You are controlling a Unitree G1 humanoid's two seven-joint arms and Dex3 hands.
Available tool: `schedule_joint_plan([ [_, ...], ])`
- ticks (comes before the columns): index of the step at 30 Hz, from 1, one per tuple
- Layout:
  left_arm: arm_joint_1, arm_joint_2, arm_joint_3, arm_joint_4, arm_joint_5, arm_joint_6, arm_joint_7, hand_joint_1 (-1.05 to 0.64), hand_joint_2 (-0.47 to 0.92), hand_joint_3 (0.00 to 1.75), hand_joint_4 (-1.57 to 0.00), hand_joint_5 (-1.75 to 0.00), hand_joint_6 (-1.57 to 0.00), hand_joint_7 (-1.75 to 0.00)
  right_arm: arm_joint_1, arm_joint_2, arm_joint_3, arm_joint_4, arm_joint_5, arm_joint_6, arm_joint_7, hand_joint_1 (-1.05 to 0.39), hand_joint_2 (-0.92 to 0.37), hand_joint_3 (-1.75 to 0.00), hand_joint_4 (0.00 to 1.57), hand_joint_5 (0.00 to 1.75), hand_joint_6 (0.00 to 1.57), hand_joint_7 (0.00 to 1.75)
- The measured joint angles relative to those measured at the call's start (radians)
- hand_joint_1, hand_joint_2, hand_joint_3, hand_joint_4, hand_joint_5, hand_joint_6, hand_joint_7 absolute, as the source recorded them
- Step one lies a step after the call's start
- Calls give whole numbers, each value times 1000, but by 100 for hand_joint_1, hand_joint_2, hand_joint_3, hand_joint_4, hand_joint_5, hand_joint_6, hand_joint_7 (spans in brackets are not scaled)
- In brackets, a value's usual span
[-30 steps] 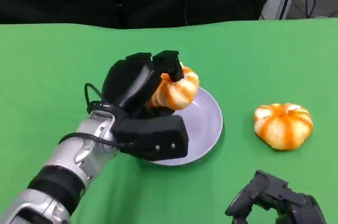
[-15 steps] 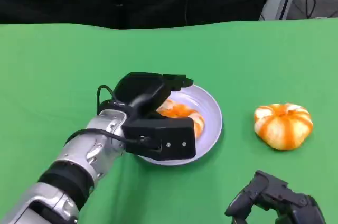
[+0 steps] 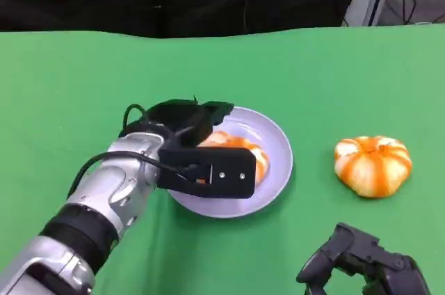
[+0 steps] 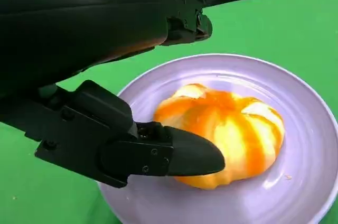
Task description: Grasp the bread from the table and place it into the plate.
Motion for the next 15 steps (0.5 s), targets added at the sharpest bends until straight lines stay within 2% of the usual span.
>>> schedule_joint_plan([
  [10,18,20,4,-47,-3,-3,-7,-101,92,53,0,0,-1,0,-2,0,0,1,1,0,0,-10,-37,-126,69,162,75,135],
  [12,18,21,4,-47,-4,-3,-7,-91,92,52,-7,-4,-6,-3,-2,0,0,1,1,0,0,-10,-37,-126,69,162,75,135],
  [15,129,74,84,-231,-86,-58,-9,-80,92,48,-14,-8,-11,-5,-3,1,0,2,-1,-1,2,-10,-37,-126,69,162,75,135],
])
